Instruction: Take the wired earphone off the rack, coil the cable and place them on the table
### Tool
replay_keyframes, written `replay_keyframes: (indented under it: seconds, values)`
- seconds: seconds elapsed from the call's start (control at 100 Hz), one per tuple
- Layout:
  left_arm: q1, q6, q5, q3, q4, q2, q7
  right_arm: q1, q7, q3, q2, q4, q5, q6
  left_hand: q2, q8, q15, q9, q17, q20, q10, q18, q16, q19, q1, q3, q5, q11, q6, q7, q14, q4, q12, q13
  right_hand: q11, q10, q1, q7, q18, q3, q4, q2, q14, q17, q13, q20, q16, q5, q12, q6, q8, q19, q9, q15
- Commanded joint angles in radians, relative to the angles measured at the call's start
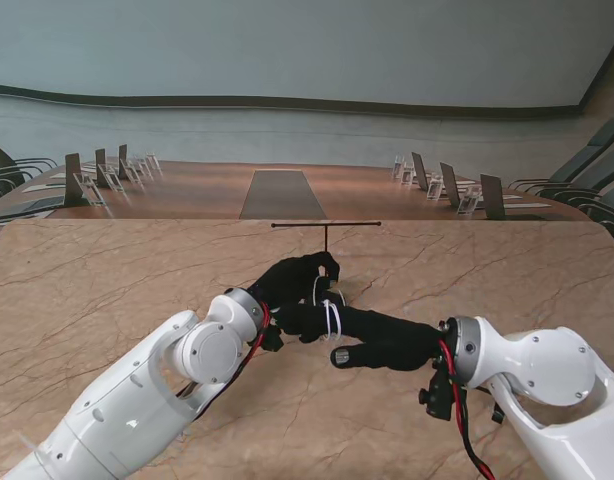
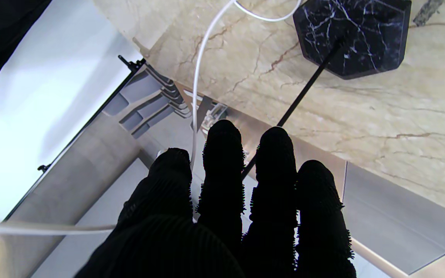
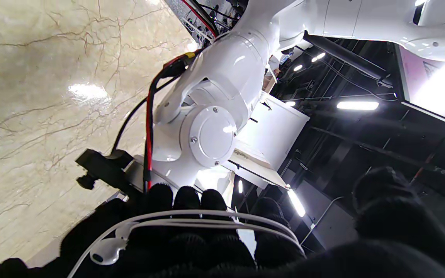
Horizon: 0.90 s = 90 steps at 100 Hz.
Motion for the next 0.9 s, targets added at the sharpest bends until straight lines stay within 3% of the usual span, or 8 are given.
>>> replay_keyframes:
  seconds: [0.0,0.62,0.89]
  values:
    - [0.009,0.006,0.004,-0.008,-0.018,0.003,0.002,-0.02,-0.001,0.002,0.003,-0.006,-0.012,0.007,0.044,0.01,-0.011,-0.006,-0.007,-0.006,-0.007,-0.01,-0.011,0.007,0.069,-0.002,0.0,0.0,-0.026,0.019,-0.013,0.009,0.003,-0.008,0.01,0.004,0.01,0.007,-0.01,-0.023,0.016,0.027,0.0,0.004,0.011,-0.015,0.007,-0.001,0.012,-0.039,0.013,0.033,0.001,0.007]
    - [0.029,-0.012,0.053,-0.04,-0.101,0.021,-0.026,-0.089,-0.032,0.036,-0.003,0.034,-0.089,0.099,0.038,0.003,-0.016,-0.003,-0.008,-0.018,-0.007,-0.013,-0.017,0.006,0.069,-0.005,0.001,-0.004,-0.021,0.023,-0.015,0.007,-0.008,-0.009,-0.011,-0.004,0.008,0.036,-0.016,-0.031,0.016,0.028,-0.008,-0.023,-0.013,-0.041,0.003,0.0,-0.001,-0.045,0.043,0.04,-0.005,-0.005]
    - [0.034,-0.021,0.066,-0.041,-0.13,0.026,-0.038,-0.081,-0.068,0.029,-0.013,0.086,-0.123,0.149,0.036,0.0,-0.017,-0.002,-0.006,-0.02,-0.009,-0.013,-0.018,0.007,0.069,-0.002,0.001,-0.004,-0.014,0.022,-0.016,0.006,-0.009,-0.007,-0.035,-0.011,0.005,0.048,-0.022,-0.032,0.016,0.021,-0.017,-0.04,-0.032,-0.049,0.002,-0.004,-0.013,-0.046,0.046,0.027,-0.006,-0.014]
